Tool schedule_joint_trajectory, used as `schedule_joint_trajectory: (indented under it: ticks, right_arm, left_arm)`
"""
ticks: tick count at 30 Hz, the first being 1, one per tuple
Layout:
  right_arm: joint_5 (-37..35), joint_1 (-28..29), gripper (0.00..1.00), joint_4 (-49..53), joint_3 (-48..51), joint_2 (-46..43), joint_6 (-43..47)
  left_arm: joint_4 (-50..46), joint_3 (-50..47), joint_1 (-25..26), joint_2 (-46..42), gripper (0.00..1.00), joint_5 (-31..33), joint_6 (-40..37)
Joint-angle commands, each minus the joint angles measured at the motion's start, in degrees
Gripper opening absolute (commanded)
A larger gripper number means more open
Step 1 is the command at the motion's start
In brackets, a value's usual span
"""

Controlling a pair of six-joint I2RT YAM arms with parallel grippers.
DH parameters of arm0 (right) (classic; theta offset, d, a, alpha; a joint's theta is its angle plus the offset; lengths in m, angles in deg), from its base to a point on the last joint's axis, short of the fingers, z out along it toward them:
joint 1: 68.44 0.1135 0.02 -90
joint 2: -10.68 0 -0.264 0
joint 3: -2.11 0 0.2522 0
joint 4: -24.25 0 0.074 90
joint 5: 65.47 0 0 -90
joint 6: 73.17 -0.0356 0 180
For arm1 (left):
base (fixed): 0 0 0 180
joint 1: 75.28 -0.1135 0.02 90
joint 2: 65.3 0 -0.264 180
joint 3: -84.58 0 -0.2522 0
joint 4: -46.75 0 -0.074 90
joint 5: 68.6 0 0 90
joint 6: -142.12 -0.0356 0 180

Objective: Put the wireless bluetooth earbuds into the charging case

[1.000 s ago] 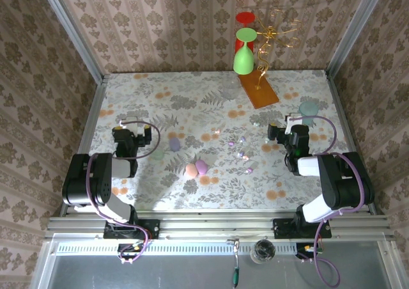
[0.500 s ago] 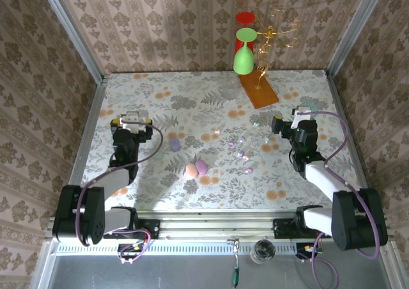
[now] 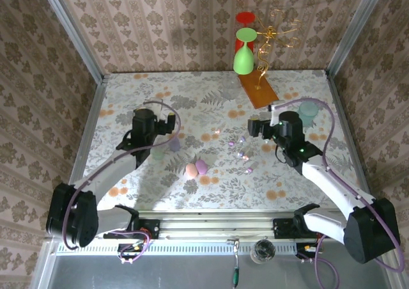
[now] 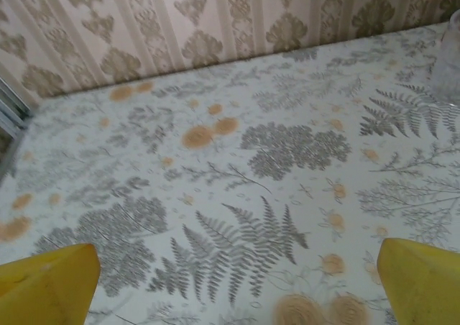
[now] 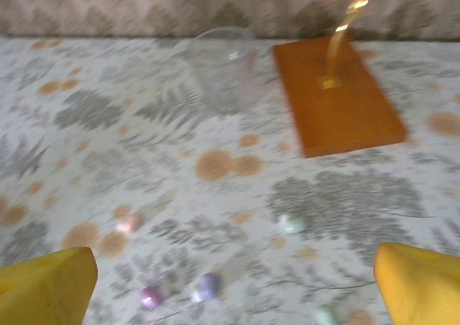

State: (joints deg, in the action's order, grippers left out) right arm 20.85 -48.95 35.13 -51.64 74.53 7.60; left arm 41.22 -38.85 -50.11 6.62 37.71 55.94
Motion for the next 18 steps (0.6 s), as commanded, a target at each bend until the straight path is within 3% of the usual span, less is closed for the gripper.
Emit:
schedule_joint_trajectory:
  ticks: [1,9,18]
  right_arm:
    - [2.6,4.3,1.0,3.8,-2.0,2.7,-1.3]
    - [2.8,10.1,1.0,2.5,-3.1,9.1,-2.3]
    - [4.5,11.4,1.0,0.5,-3.8,13.1,-3.1]
  left_arm:
    - [-19.3,5.9,3.2,4.1,1.0,6.1,12.9]
    - [-30.8,12.1,7.6,13.8,1.0,2.9,26.2]
    - [-32.3,15.1,5.6,22.9,0.83,-1.8,30.0]
